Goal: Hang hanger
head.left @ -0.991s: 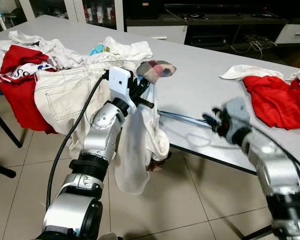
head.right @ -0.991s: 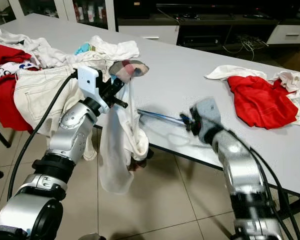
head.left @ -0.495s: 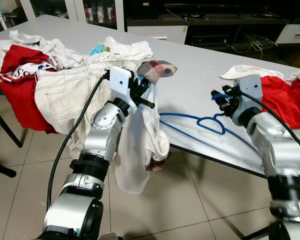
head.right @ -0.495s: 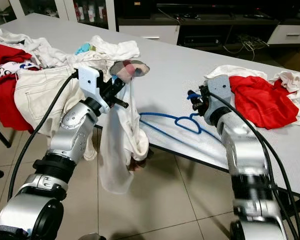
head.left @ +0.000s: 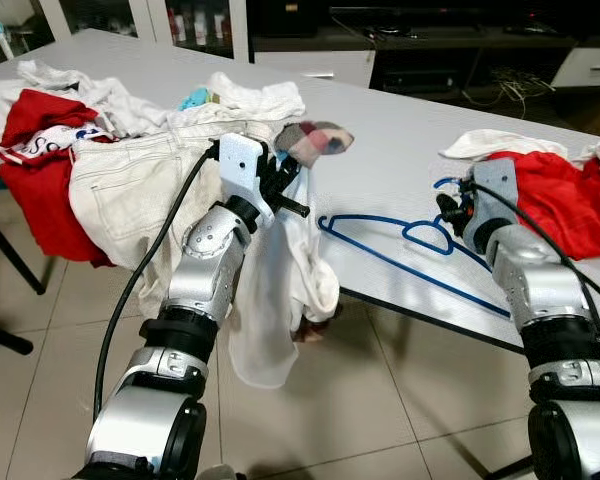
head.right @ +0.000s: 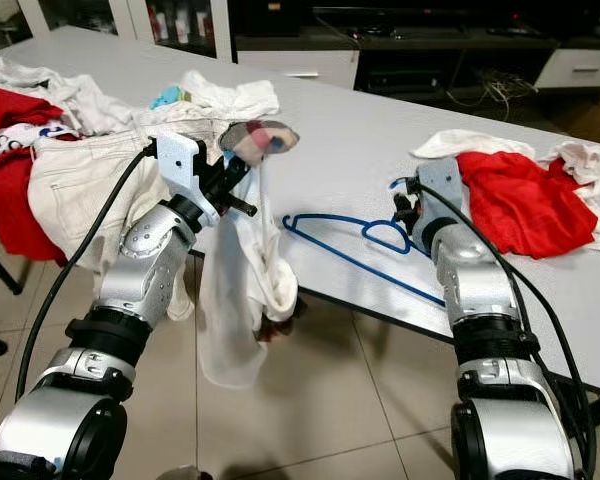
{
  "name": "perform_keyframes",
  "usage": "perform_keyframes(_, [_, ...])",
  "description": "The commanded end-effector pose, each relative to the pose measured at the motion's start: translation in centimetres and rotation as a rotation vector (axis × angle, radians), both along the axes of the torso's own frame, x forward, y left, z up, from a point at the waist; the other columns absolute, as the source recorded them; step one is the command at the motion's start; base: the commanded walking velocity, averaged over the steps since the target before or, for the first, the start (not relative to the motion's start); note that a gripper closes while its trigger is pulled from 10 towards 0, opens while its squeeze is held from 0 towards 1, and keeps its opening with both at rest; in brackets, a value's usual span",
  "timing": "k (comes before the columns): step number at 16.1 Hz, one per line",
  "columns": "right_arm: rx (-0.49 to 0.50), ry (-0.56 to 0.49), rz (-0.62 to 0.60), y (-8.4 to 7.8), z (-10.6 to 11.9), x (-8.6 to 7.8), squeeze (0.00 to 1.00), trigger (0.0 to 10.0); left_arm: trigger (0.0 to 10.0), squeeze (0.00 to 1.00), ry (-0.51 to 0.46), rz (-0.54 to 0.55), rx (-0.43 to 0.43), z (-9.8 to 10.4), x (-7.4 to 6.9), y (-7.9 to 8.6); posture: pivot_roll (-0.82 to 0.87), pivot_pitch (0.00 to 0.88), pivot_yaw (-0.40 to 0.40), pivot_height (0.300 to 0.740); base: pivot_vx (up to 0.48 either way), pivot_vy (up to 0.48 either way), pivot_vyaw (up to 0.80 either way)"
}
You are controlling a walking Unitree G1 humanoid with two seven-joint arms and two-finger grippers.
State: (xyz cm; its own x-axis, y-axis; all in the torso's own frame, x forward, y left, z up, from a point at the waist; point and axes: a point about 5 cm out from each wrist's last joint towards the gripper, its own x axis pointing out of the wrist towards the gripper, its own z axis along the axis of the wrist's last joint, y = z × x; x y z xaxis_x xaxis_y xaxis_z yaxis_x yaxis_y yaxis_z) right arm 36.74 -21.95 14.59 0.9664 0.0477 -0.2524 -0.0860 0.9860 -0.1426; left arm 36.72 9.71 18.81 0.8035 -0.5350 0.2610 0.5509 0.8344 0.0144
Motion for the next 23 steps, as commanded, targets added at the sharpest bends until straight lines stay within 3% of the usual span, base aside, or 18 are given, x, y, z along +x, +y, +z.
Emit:
perform_keyframes(1, [-0.002, -0.029, -0.010, -0.1, 0.8, 0.4, 0.00, 10.0, 0.0, 0.00, -0.026, -0.005, 0.010, 0.6, -0.1, -0.2, -0.04, 0.000, -0.024, 0.740, 0.000, 0.000, 0.00])
perform_keyframes(3, [0.019, -0.025, -0.016, -0.1, 0.8, 0.7, 0.00, 10.0, 0.0, 0.00, -0.027, -0.005, 0.010, 0.6, -0.1, -0.2, -0.04, 0.000, -0.023, 0.740, 0.000, 0.000, 0.00])
perform_keyframes(4, [0.137, -0.042, -0.012, 0.1, 1.4, 1.2, 1.00, 10.0, 0.0, 0.00, -0.028, -0.005, 0.012, 0.6, -0.1, -0.2, -0.04, 0.000, -0.023, 0.740, 0.000, 0.000, 0.00])
perform_keyframes(5, [0.207, -0.036, -0.008, 0.1, 1.7, 1.3, 1.00, 10.0, 0.0, 0.00, -0.029, -0.005, 0.013, 0.6, -0.1, -0.2, -0.04, 0.000, -0.023, 0.740, 0.000, 0.000, 0.00])
perform_keyframes(7, [0.236, -0.028, -0.040, -0.3, 1.6, 1.3, 1.00, 10.0, 0.0, 0.00, -0.029, -0.006, 0.013, 0.6, -0.1, -0.2, -0.04, 0.000, -0.022, 0.740, 0.000, 0.000, 0.00])
perform_keyframes(10, [0.170, -0.049, -0.126, -1.6, 1.8, 1.4, 1.00, 10.0, 0.0, 0.00, -0.029, -0.011, 0.012, 0.7, -0.1, -0.4, -0.05, 0.000, -0.021, 0.740, 0.000, 0.000, 0.00])
perform_keyframes(11, [0.134, -0.074, -0.149, -1.9, 2.2, 1.5, 0.64, 10.0, 0.0, 0.00, -0.029, -0.012, 0.011, 0.7, -0.1, -0.4, -0.05, 0.000, -0.021, 0.740, 0.000, 0.000, 0.00])
perform_keyframes(12, [0.006, -0.126, -0.125, -1.8, 3.0, 1.6, 0.00, 10.0, 0.0, 0.00, -0.028, -0.012, 0.010, 0.6, -0.1, -0.4, -0.05, 0.000, -0.021, 0.740, 0.000, 0.000, 0.00])
perform_keyframes(13, [-0.041, -0.145, -0.108, -1.6, 3.3, 1.6, 0.00, 10.0, 0.0, 0.00, -0.028, -0.012, 0.010, 0.6, -0.1, -0.4, -0.05, 0.000, -0.021, 0.740, 0.000, 0.000, 0.00])
perform_keyframes(14, [-0.062, -0.217, -0.001, 0.1, 4.2, 1.4, 0.00, 10.0, 0.0, 0.00, -0.029, -0.012, 0.009, 0.6, -0.2, -0.4, -0.04, 0.000, -0.025, 0.740, 0.000, 0.000, 0.00])
perform_keyframes(15, [-0.051, -0.233, 0.031, 0.6, 4.3, 1.3, 0.00, 10.0, 0.0, 0.00, -0.030, -0.012, 0.009, 0.7, -0.2, -0.4, -0.04, 0.000, -0.025, 0.740, 0.000, 0.000, 0.00])
perform_keyframes(16, [0.037, -0.268, 0.160, 2.5, 4.6, 0.7, 0.00, 10.0, 0.0, 0.00, -0.039, -0.012, 0.008, 0.9, -0.2, -0.4, -0.04, 0.000, -0.025, 0.740, 0.000, 0.000, 0.00])
perform_keyframes(18, [0.112, -0.284, 0.340, 4.8, 4.5, -1.0, 0.00, 10.0, 0.0, 0.00, -0.073, -0.025, -0.010, 1.8, -0.2, -0.5, -0.04, 0.000, -0.021, 0.740, 0.000, 0.000, 0.00])
perform_keyframes(19, [0.135, -0.258, 0.402, 5.5, 4.1, -1.8, 0.12, 10.0, 0.0, 0.00, -0.092, -0.035, -0.027, 2.4, -0.1, -0.5, -0.05, 0.000, -0.017, 0.740, 0.000, 0.000, 0.00])
perform_keyframes(20, [0.146, -0.225, 0.428, 5.8, 3.5, -2.3, 0.64, 10.0, 0.0, 0.00, -0.104, -0.043, -0.041, 2.8, -0.2, -0.6, -0.05, 0.000, -0.015, 0.740, 0.000, 0.000, 0.00])
perform_keyframes(21, [0.163, -0.194, 0.449, 5.9, 2.8, -2.8, 1.00, 10.0, 0.0, 0.00, -0.113, -0.056, -0.054, 3.1, -0.2, -0.8, -0.06, 0.000, -0.011, 0.740, 0.000, 0.000, 0.00])
perform_keyframes(23, [0.166, -0.147, 0.501, 6.5, 1.8, -3.6, 1.00, 10.0, 0.2, 0.00, -0.111, -0.067, -0.051, 3.2, -0.2, -0.9, -0.07, 0.000, -0.005, 0.740, 0.000, 0.000, 0.00])
